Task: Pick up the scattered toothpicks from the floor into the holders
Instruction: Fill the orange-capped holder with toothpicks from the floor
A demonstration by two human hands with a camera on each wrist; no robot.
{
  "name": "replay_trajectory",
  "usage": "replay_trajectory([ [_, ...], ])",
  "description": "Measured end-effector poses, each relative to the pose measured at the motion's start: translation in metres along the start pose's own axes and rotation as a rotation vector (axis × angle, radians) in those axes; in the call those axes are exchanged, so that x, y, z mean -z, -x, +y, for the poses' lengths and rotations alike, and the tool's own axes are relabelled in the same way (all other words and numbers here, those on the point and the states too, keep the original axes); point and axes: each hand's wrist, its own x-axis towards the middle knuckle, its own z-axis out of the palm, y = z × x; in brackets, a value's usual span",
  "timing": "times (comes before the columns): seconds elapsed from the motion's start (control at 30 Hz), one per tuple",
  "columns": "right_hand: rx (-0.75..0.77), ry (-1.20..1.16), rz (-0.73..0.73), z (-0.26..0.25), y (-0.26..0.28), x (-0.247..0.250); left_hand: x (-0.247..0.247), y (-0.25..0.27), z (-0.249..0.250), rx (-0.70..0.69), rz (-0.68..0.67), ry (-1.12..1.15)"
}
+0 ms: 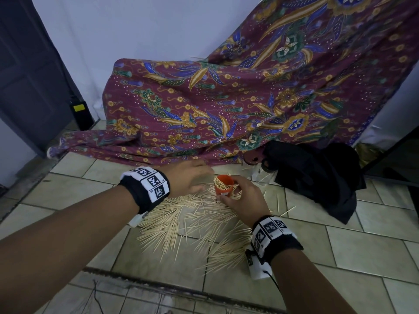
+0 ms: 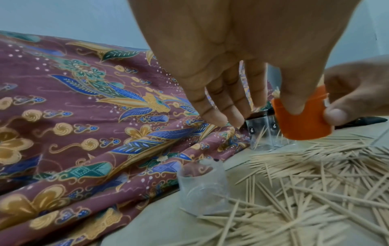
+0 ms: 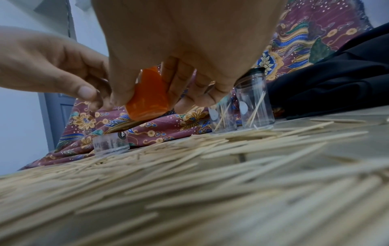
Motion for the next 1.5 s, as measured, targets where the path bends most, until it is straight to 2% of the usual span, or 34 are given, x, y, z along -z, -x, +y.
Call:
replay_trajectory([
  [0.07,0.005,-0.003,0.002,0.000,-0.001,-0.001,-0.005,0.004,0.005,-0.089,0.051,-0.059],
  [0.17,0.006,-0.028,0.021,-0.002,-0.003,-0.003,-0.016,0.008,0.018,-0.165,0.013,-0.168],
  [0.3,0.027,-0.014,0.031,-0.004,-0.004,-0.005,-0.029,0.009,0.022,-0.139,-0.065,-0.186],
  [0.47,0.012,-0.029,0.031,-0.002,-0.004,-0.006,-0.024,0.008,0.013,-0.157,0.047,-0.205],
  [0.57,0.013,-0.035,0.030,-0.002,-0.005,-0.006,-0.027,0.010,0.013,-0.153,-0.023,-0.238],
  [0.63,0.011,-0.032,0.027,-0.003,-0.005,-0.007,-0.031,0.011,0.011,-0.136,-0.023,-0.214],
  [0.9,0.024,-0.015,0.019,-0.009,-0.003,-0.006,-0.023,0.020,0.001,0.023,0.094,-0.071],
  [0.97,0.021,-0.007,0.007,-0.011,-0.002,-0.006,-0.024,0.023,-0.003,0.065,0.066,-0.064],
  [1.13,0.033,-0.019,0.015,-0.010,0.000,-0.005,-0.035,0.028,-0.007,0.186,-0.133,-0.126],
  [1.23,0.039,-0.028,0.022,-0.010,0.002,-0.004,-0.041,0.031,-0.008,0.284,-0.199,-0.143],
  [1.37,0.030,-0.013,0.017,-0.011,0.003,-0.003,-0.046,0.037,-0.011,0.415,-0.262,-0.141],
  [1.5,0.039,-0.018,0.015,-0.011,0.002,-0.004,-0.049,0.038,-0.011,0.459,-0.233,-0.091],
])
